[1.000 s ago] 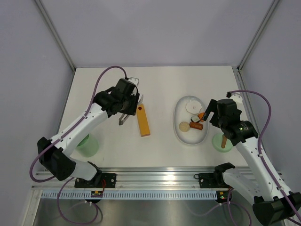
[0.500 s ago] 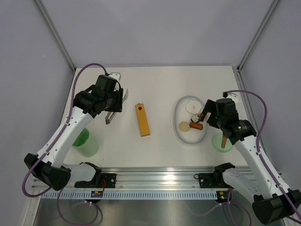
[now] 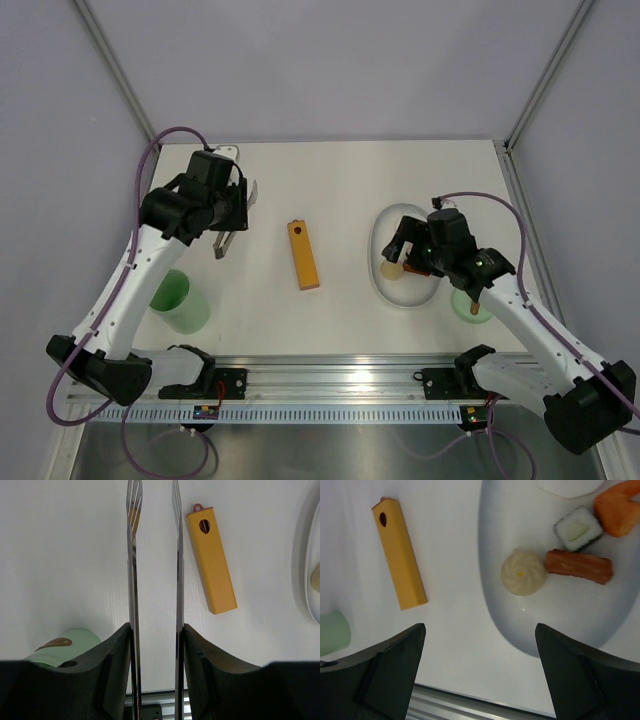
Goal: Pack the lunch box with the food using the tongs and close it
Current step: Pick up the clamp at the center of the board.
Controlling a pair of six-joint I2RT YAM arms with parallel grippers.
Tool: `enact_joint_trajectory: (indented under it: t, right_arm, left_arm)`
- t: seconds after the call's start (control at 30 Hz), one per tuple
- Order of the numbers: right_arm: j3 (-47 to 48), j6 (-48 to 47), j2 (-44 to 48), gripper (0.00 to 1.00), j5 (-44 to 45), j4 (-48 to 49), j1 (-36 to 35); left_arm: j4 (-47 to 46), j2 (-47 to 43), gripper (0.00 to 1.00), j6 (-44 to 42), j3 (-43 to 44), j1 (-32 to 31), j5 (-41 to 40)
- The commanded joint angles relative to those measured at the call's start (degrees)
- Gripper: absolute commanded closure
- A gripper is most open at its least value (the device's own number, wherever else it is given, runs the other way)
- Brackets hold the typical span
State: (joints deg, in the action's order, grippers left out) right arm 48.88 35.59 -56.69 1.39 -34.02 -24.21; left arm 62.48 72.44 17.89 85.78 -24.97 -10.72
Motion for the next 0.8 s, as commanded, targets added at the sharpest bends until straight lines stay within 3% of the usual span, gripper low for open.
enact_joint_trajectory:
  t: [0.0,0.1,0.23,0.4,0.57,0.77]
  right_arm:
    - [1.5,3.9,-5.5,0.01,0.5,7.0,-7.3]
    - [4.3,5.4,-9.7,0.01,2.1,9.4,-13.5]
    - [10.6,5.7,-20.0,0.00,2.9,13.2,-21.7]
    - [25.3,3.7,-35.7,0.00,0.3,15.9,-30.3]
    - [39.5,2.6,-48.1,0.01,-5.8,16.6,-32.9]
    - [58.3,2.1,-62.2,0.01,-11.6,12.8,-34.8]
  left_arm:
    - [1.6,-1.6,0.55,1.2,5.5,0.8,-2.9]
    - [3.6,-2.2,0.55,2.6,5.7,2.1,-7.1]
    - [3.7,-4.3,0.55,2.8,6.6,5.2,-5.7]
    - [7.0,-2.6,0.56,3.4,16.1,5.4,-7.6]
    - [9.9,-2.3,0.56,3.7,23.6,5.4,-8.3]
    - [11.6,-3.4,0.56,4.2,24.7,5.5,-10.3]
